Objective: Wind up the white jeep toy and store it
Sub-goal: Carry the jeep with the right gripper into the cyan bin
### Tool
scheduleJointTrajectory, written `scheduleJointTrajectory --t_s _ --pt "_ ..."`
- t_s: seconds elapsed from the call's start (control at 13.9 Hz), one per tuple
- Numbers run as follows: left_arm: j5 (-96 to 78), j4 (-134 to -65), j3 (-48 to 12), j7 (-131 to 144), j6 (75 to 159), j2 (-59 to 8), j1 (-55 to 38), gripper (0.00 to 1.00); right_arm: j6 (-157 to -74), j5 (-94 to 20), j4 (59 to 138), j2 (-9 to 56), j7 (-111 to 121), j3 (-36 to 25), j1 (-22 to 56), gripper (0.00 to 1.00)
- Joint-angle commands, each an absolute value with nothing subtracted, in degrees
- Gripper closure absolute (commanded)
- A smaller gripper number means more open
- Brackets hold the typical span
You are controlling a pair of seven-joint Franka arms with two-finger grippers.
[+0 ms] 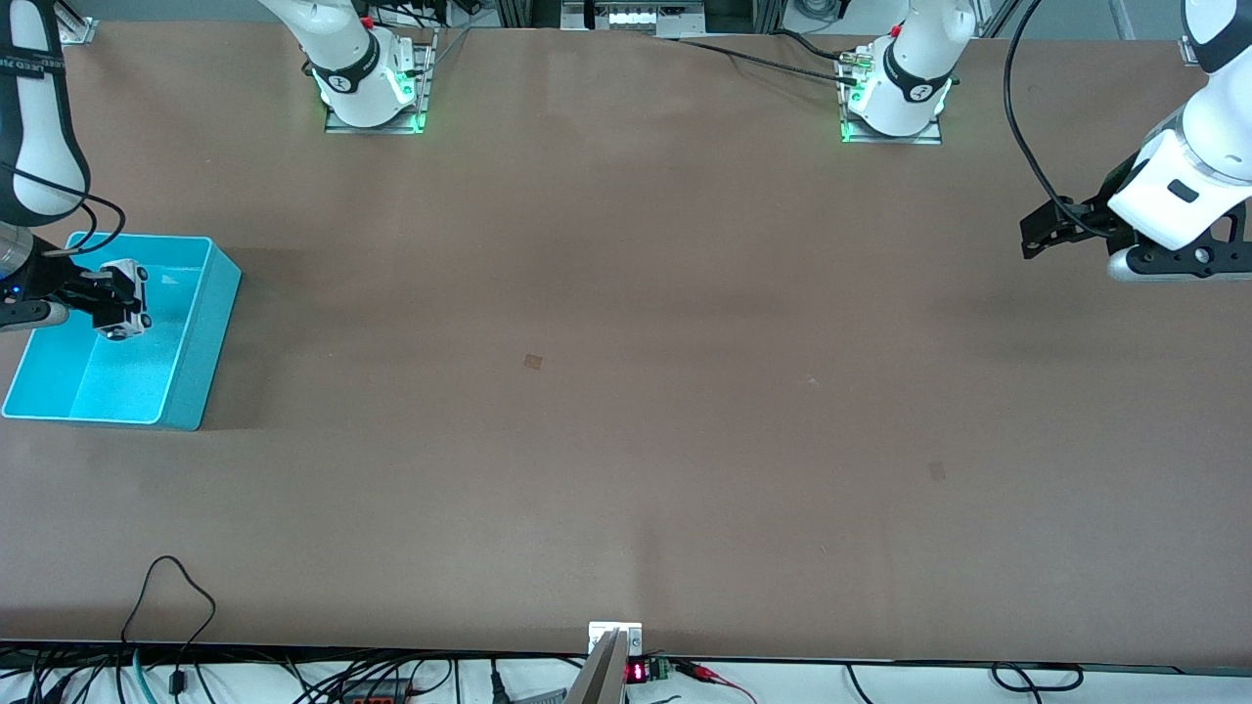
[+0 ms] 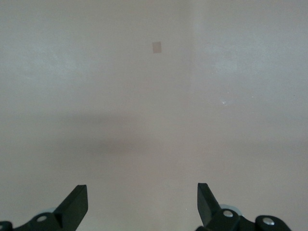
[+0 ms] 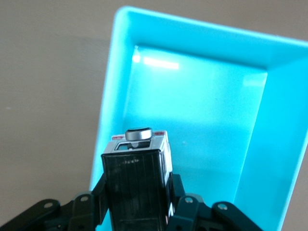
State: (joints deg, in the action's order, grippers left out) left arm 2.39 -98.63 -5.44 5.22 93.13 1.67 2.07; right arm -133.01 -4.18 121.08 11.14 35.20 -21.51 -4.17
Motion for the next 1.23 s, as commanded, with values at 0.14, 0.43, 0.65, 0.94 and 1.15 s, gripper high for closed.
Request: scheduleJointTrajectory --t_s 0.14,0.43,0.65,0.94,1.15 --pt "1.76 -97.21 -5.36 5.01 91.67 1.41 1.76 0.00 -137.81 -6.32 123.49 14.14 34.80 -20.48 -7.21 1.00" --pt "1.76 -97.21 -5.27 5.01 91.41 1.41 1.76 0.00 -140.00 -9.75 123.31 17.92 36.12 -20.48 -7.64 1.00" --pt "1.76 -97.21 -5.27 5.10 91.41 1.41 1.76 0.00 -142.20 -13.52 123.22 20.30 39.27 -20.48 -8.00 1.00" --pt "1.76 -97.21 -5.27 5.01 91.32 1.41 1.76 0.00 -142.38 -15.12 123.22 21.89 42.01 -20.48 -8.26 0.70" --pt "1.76 -97.21 -5.27 5.10 91.32 1.41 1.76 0.00 -142.12 -15.03 123.05 21.53 42.63 -20.48 -8.09 0.03"
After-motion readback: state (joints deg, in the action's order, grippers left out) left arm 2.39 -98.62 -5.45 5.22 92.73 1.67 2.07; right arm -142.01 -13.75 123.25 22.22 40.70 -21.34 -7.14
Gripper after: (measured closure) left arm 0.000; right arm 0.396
